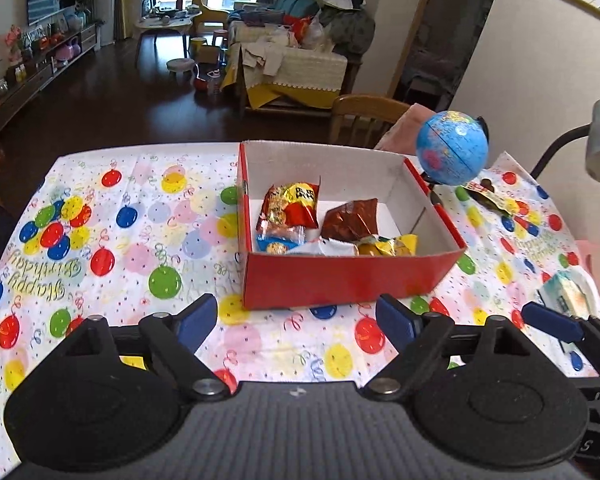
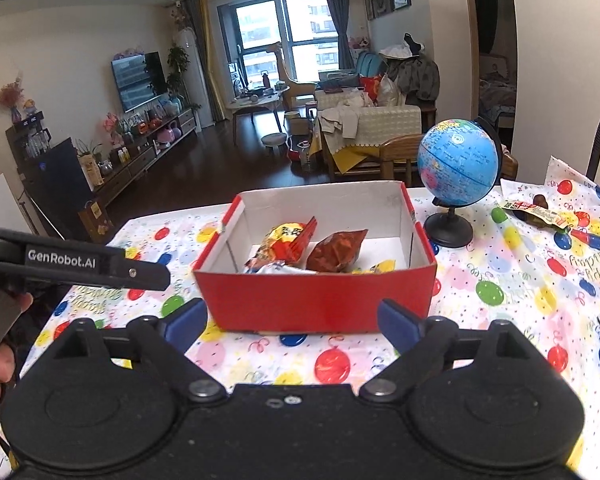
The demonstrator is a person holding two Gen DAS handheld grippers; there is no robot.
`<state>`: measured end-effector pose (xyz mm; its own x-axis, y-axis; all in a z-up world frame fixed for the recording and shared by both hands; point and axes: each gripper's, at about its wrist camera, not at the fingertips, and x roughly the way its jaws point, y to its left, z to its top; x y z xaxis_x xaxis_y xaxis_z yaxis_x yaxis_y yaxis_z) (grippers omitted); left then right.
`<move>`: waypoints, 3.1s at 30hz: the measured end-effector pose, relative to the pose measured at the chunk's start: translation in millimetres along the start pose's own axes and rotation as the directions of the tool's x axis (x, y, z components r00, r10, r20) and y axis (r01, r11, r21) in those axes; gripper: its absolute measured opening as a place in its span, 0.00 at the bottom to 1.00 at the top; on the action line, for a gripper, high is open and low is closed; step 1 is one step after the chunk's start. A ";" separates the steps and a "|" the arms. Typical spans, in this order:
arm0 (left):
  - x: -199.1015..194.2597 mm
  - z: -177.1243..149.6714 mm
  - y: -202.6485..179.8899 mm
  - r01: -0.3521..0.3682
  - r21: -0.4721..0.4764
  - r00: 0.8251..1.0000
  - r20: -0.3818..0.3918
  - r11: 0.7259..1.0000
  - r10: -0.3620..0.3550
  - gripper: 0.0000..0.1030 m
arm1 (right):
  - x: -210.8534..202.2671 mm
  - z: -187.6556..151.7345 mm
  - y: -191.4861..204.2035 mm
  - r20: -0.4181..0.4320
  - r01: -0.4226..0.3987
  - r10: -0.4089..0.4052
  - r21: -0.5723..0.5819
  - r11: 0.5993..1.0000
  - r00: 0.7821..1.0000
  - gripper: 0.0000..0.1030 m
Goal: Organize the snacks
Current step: 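Withdraw both tools from the box toward the remaining candies, then grasp the gold-foil candy with left tool while right tool grasps the black wrapped candy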
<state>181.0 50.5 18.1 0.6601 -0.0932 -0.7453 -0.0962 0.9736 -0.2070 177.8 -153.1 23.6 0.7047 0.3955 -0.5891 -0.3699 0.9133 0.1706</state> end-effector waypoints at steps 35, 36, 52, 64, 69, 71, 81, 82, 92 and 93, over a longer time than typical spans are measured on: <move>34.3 -99.7 14.8 -0.044 -0.024 0.988 -0.152 0.999 0.039 0.84 | 9.4 -114.2 5.7 -0.182 0.068 -0.057 0.055 0.996 0.982 0.84; 42.2 -100.3 13.6 -0.053 -0.024 0.985 -0.166 0.998 0.048 0.84 | 15.2 -114.6 1.9 -0.190 0.076 -0.062 0.066 0.995 0.980 0.83; 123.8 -104.5 7.3 -0.056 -0.162 0.933 -0.359 0.985 -0.006 0.83 | 93.0 -118.4 -12.3 -0.316 0.006 0.022 0.087 0.996 0.948 0.69; 141.5 -102.2 -4.3 -0.023 -0.211 0.916 -0.396 0.977 -0.064 0.58 | 107.4 -119.3 -17.0 -0.339 -0.060 0.099 0.124 0.990 0.936 0.45; 142.3 -102.2 -7.8 -0.004 -0.219 0.913 -0.398 0.976 -0.085 0.34 | 101.5 -120.4 -22.5 -0.332 -0.073 0.119 0.149 0.986 0.936 0.38; 141.2 -102.2 -5.7 0.000 -0.225 0.914 -0.396 0.974 -0.091 0.33 | 96.1 -120.8 -24.6 -0.322 -0.060 0.104 0.142 0.988 0.941 0.35; 116.9 -100.6 25.0 -0.011 -0.300 0.919 -0.380 0.954 -0.108 0.31 | 56.1 -128.7 -56.5 -0.282 0.027 0.037 0.218 0.976 0.959 0.32; 112.1 -100.5 27.7 -0.011 -0.306 0.921 -0.373 0.952 -0.109 0.31 | 51.1 -129.9 -59.6 -0.277 0.038 0.028 0.229 0.973 0.960 0.32; 57.8 -103.1 26.3 0.012 -0.256 0.953 -0.290 0.967 -0.088 0.31 | 6.6 -138.7 -58.8 -0.213 0.101 -0.040 0.282 0.954 0.976 0.32; 52.0 -102.9 24.9 0.019 -0.246 0.956 -0.279 0.969 -0.089 0.31 | 1.4 -138.2 -56.5 -0.203 0.100 -0.043 0.284 0.954 0.978 0.32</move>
<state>136.4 48.5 -91.0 0.4318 -0.2340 -0.8711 -0.2638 0.8907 -0.3701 116.0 -217.6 -95.9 0.5825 0.3280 -0.7437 -0.1103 0.9384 0.3275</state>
